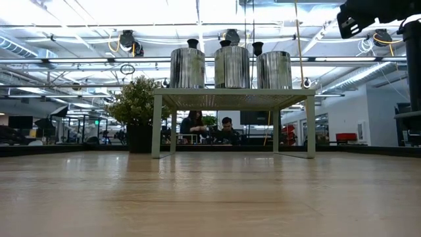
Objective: Pick & Place candle stick holders
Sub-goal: Return to Home Position
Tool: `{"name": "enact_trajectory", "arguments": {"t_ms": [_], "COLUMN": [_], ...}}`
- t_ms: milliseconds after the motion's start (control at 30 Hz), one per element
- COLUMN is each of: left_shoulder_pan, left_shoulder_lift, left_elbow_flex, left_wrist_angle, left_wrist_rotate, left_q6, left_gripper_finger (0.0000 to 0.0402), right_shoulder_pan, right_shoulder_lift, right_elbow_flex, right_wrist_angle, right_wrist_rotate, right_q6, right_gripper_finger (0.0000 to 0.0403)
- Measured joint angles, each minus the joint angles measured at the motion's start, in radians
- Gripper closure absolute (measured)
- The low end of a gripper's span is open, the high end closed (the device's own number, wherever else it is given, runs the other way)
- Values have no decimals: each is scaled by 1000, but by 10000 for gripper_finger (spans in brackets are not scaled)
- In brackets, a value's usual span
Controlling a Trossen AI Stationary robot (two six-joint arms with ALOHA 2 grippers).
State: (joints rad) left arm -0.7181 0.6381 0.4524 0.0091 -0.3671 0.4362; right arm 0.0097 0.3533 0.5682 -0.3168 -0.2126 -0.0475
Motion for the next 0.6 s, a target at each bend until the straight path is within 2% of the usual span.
{"name": "enact_trajectory", "arguments": {"t_ms": [200,333,467,600], "left_shoulder_pan": [183,248,296,343], "left_shoulder_lift": [-183,-340,-433,-453], "left_elbow_flex": [-29,-29,-82,-193], "left_wrist_angle": [-151,-196,-86,63], "left_wrist_rotate": [-2,16,66,127], "left_q6": [-142,-137,-96,-40], "left_gripper_finger": [357,357,357,357], "right_shoulder_pan": [0,0,0,-2], "right_shoulder_lift": [-6,-23,-36,-38], "right_elbow_flex": [0,-2,-54,-127], "right_wrist_angle": [-8,2,84,165], "right_wrist_rotate": [0,0,1,0], "right_q6": [-6,-25,-38,-43], "right_gripper_finger": [372,372,373,378]}}
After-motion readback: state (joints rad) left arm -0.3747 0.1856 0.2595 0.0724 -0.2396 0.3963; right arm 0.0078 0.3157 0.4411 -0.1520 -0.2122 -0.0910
